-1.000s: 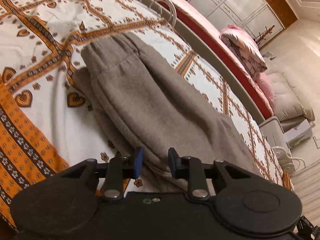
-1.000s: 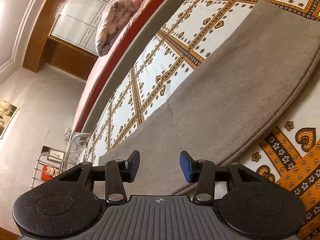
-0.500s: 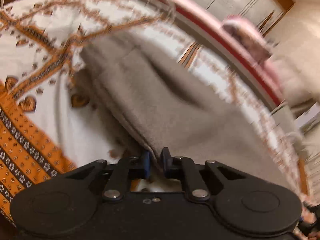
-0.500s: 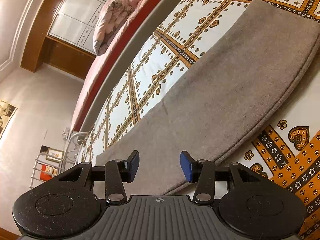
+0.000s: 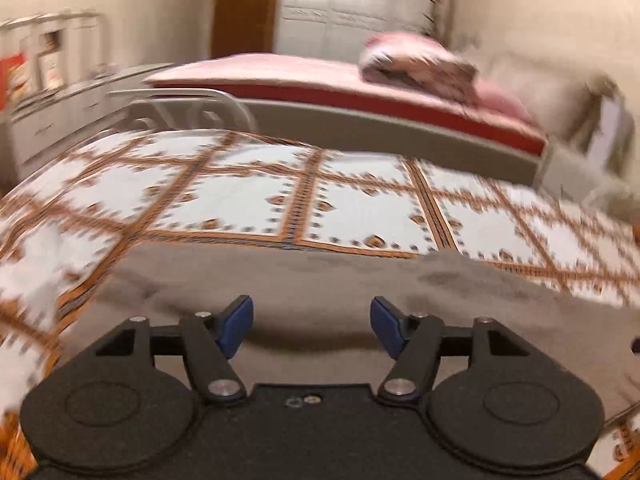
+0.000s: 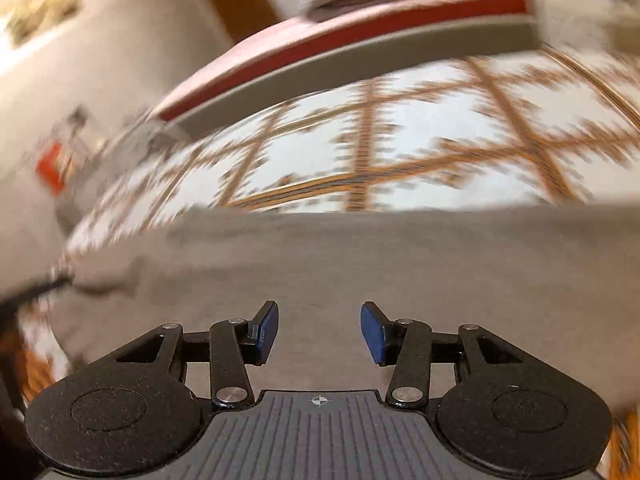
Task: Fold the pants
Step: 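Open both tools and release the folded pants onto the sheet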
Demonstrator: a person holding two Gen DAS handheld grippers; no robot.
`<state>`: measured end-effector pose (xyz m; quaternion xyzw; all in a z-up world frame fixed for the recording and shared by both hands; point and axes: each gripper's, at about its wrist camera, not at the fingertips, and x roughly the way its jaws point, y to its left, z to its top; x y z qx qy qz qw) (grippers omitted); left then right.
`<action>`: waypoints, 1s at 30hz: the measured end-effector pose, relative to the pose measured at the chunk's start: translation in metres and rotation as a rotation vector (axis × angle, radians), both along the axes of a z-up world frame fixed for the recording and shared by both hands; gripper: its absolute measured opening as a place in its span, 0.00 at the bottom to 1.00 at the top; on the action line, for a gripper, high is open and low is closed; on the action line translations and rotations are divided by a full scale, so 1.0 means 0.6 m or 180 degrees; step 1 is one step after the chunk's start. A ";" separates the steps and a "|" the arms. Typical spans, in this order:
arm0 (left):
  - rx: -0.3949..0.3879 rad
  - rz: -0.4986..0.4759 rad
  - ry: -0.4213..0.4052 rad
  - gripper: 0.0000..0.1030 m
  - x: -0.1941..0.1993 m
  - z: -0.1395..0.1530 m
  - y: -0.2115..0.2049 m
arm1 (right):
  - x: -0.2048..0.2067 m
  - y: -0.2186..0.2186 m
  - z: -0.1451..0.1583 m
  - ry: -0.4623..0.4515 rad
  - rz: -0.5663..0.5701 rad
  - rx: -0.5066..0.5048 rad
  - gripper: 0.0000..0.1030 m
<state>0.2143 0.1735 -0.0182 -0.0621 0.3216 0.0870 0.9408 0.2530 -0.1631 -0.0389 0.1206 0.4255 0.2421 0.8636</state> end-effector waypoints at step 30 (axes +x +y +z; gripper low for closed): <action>0.0527 0.0071 0.0429 0.69 0.101 -0.081 0.045 | 0.159 0.339 -0.060 -0.0510 0.0591 -0.0483 0.49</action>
